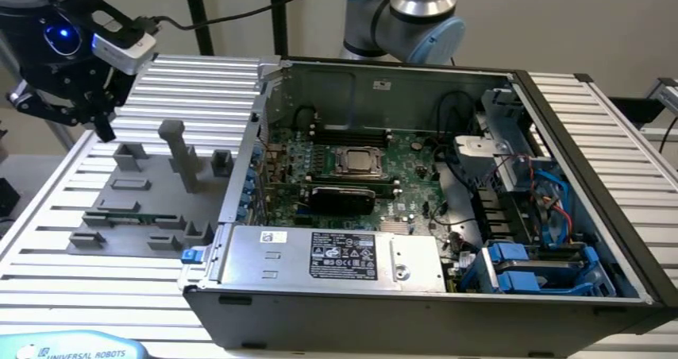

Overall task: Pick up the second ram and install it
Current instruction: 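Pick up the second ram and move it above second insertion slot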

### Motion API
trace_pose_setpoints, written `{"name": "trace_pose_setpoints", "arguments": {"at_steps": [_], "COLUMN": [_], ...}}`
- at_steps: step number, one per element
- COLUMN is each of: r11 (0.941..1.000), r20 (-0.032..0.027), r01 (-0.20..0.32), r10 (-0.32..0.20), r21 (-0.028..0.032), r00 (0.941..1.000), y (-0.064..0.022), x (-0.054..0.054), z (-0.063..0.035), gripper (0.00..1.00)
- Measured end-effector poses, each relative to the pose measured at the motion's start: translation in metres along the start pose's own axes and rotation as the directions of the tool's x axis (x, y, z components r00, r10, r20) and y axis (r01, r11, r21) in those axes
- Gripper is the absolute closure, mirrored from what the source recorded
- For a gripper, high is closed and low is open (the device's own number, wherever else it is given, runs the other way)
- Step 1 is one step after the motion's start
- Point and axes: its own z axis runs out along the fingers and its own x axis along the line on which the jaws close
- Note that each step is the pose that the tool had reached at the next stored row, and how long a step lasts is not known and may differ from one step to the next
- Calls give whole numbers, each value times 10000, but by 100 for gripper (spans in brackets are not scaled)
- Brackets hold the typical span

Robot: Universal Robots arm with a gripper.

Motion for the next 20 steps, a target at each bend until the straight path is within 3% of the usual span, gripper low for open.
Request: {"name": "trace_pose_setpoints", "arguments": {"at_steps": [5, 10, 15, 20], "r11": [9959, 9836, 9631, 9342], "r20": [-57, -114, -173, -233], "r01": [901, 1801, 2690, 3568], "r10": [-901, -1801, -2690, -3567], "r21": [16, 27, 33, 34], "r00": [9959, 9836, 9630, 9339], "y": [-1, -3, -5, -7], "x": [0, -1, -1, -2], "z": [24, 53, 85, 121], "gripper": [89, 89, 89, 89]}}
